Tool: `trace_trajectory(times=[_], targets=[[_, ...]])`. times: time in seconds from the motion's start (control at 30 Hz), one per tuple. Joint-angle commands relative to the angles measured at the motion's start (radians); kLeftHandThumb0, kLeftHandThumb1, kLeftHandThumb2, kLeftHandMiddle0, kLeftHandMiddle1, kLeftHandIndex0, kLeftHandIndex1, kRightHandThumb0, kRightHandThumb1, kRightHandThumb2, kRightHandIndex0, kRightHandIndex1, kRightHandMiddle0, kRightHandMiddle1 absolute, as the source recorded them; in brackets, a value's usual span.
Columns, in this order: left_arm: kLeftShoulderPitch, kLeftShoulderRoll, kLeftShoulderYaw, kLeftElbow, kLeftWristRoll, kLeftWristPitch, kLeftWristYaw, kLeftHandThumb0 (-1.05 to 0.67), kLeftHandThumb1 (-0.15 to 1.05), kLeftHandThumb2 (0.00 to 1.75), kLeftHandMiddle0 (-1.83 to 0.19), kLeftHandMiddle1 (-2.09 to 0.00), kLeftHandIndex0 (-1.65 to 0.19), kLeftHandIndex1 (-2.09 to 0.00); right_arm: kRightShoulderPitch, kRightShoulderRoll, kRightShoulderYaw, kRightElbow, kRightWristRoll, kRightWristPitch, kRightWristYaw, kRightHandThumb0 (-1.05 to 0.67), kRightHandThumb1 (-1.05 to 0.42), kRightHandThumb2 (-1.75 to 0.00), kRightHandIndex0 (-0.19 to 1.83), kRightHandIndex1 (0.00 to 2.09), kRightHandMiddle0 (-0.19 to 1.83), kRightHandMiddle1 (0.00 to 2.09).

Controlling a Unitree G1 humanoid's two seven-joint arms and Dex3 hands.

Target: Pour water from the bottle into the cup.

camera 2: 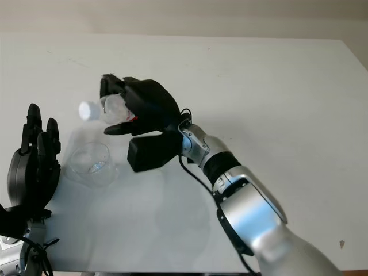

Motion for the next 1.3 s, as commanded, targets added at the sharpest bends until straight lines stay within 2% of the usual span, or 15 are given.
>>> trace_trajectory(times=[0.0,0.27,0.5,0.6,0.77,0.83,0.97,1.27], targets=[[0.020,-0.025,-0.009,0.021,-0.003,-0.009,0.000,-0.79,1.05,0.51,0.18,-0.05,0.19,-0.01,-0.051,-0.010,0.025,-0.012,-0.028,-0.015,-0.041,-0.44,-1.05,-0.20,1.27,2.09,0.95,2.09],[0.020,-0.033,-0.010,0.028,-0.005,-0.014,-0.001,-0.79,1.05,0.51,0.18,-0.05,0.19,0.00,-0.112,-0.041,0.168,0.002,-0.208,0.002,-0.276,-0.48,-1.05,-0.18,1.33,2.09,0.95,2.09],[0.021,-0.041,-0.010,0.032,0.002,-0.020,0.009,-0.80,1.05,0.50,0.18,-0.05,0.19,-0.01,-0.144,-0.049,0.233,0.037,-0.267,0.009,-0.398,-0.49,-1.05,-0.17,1.36,2.09,0.93,2.09],[0.018,-0.044,-0.011,0.035,0.003,-0.025,0.013,-0.81,1.05,0.47,0.18,-0.06,0.18,-0.02,-0.162,-0.056,0.265,0.043,-0.301,0.026,-0.443,-0.50,-1.05,-0.17,1.32,2.09,0.71,2.09],[0.019,-0.047,-0.010,0.039,-0.005,-0.028,0.009,-0.80,1.05,0.47,0.18,-0.05,0.19,-0.02,-0.188,-0.066,0.294,0.045,-0.319,0.015,-0.466,-0.50,-1.05,-0.18,1.32,2.09,0.65,2.09],[0.018,-0.047,-0.009,0.041,-0.007,-0.031,0.007,-0.79,1.05,0.48,0.18,-0.05,0.19,-0.02,-0.197,-0.071,0.305,0.041,-0.327,0.010,-0.475,-0.50,-1.05,-0.15,1.27,2.09,0.42,1.99],[0.018,-0.048,-0.012,0.039,-0.001,-0.035,0.009,-0.79,1.05,0.50,0.18,-0.05,0.19,-0.02,-0.217,-0.079,0.348,0.033,-0.376,0.036,-0.525,-0.50,-1.05,-0.10,1.22,2.09,0.38,1.64],[0.018,-0.053,-0.016,0.041,-0.001,-0.034,0.012,-0.78,1.05,0.50,0.19,-0.05,0.19,-0.01,-0.242,-0.086,0.410,0.027,-0.446,0.102,-0.602,-0.47,-1.04,-0.07,1.22,2.09,0.38,1.63]])
